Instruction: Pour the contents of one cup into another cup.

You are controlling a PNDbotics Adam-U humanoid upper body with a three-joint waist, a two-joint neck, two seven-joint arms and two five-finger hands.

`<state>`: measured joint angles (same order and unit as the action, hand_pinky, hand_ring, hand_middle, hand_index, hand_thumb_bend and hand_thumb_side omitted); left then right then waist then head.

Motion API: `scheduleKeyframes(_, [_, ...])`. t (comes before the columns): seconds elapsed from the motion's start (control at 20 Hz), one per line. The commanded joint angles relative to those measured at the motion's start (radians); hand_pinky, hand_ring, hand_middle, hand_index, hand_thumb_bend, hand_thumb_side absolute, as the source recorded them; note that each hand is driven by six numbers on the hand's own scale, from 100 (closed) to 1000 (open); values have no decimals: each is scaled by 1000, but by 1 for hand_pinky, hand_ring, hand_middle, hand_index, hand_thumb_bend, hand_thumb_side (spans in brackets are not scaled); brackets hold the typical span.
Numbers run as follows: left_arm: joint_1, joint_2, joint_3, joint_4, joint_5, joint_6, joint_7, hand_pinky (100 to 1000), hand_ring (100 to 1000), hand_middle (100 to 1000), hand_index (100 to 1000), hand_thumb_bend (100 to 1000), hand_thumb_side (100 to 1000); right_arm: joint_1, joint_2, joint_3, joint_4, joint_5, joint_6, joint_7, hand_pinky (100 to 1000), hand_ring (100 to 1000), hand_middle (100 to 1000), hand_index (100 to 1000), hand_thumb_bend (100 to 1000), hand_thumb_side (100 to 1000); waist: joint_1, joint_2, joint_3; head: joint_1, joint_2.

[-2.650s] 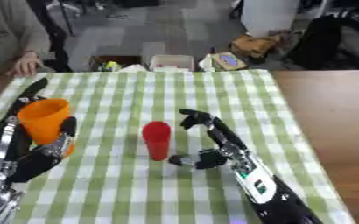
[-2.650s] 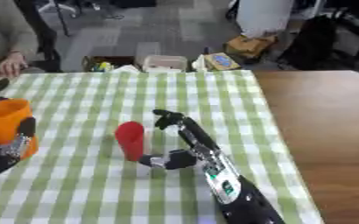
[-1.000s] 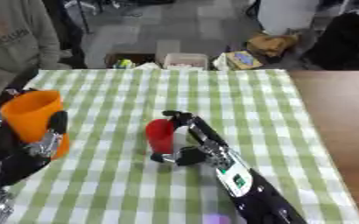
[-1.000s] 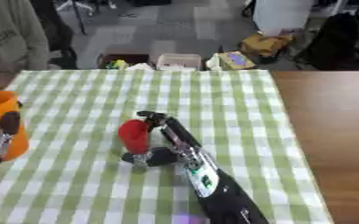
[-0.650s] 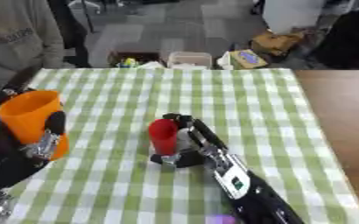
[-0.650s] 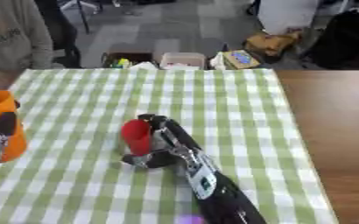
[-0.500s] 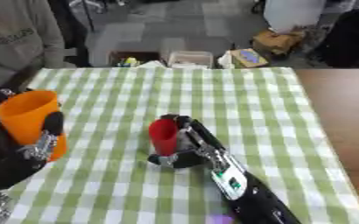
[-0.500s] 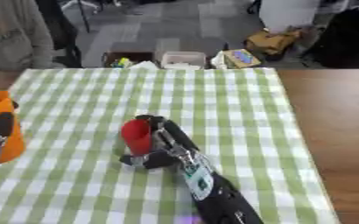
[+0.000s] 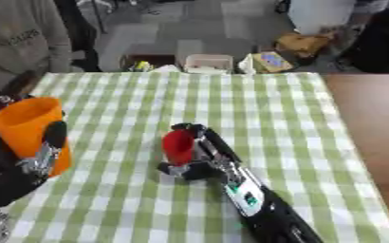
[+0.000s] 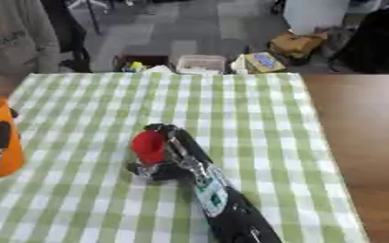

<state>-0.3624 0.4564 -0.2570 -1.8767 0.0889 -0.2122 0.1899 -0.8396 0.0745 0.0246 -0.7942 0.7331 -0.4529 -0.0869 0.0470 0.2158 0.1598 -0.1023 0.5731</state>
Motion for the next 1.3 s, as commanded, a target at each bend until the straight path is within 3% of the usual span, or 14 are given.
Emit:
scheduleKeyframes(0.05, [-16, 12, 2, -22, 6, 0, -2, 100, 228, 454, 952, 100, 367, -13, 17, -2, -13, 7, 4, -20, 701, 500, 461, 806, 488, 386, 5, -10, 5, -4, -8])
scheduleKeyframes(0.2, [-15, 12, 2, -23, 6, 0, -2, 100, 227, 453, 952, 100, 368, -11, 22, 0, -14, 3, 4, -29, 639, 444, 416, 774, 303, 291, 6, -10, 6, -4, -8])
scheduleKeyframes(0.3, [-15, 12, 2, -24, 6, 1, -1, 100, 226, 453, 951, 100, 368, -8, 24, 2, -13, -1, 4, -30, 523, 352, 366, 742, 123, 151, 6, -10, 6, -3, -7])
scheduleKeyframes(0.35, [-15, 13, 2, -24, 7, 1, -1, 100, 226, 453, 951, 100, 368, -6, 25, 3, -11, -6, 3, -27, 477, 318, 343, 725, 100, 100, 6, -11, 6, -2, -7])
scheduleKeyframes(0.6, [-14, 19, -1, -29, 5, 5, -6, 100, 225, 453, 951, 100, 366, 3, 26, 10, -10, -41, -6, -12, 352, 220, 289, 675, 100, 100, 6, -13, 1, 0, -8])
scheduleKeyframes(0.95, [-26, 77, -5, -65, -6, 23, -33, 100, 225, 453, 946, 100, 326, 4, 26, 66, -50, -47, -48, 53, 327, 200, 285, 676, 100, 100, 3, -16, -15, -2, -19])
scheduleKeyframes(1.3, [-62, 211, -22, -121, -25, 32, -67, 100, 224, 449, 936, 100, 247, -4, 29, 148, -82, -72, -113, 185, 327, 198, 281, 675, 100, 100, -1, -21, -35, -3, -32])
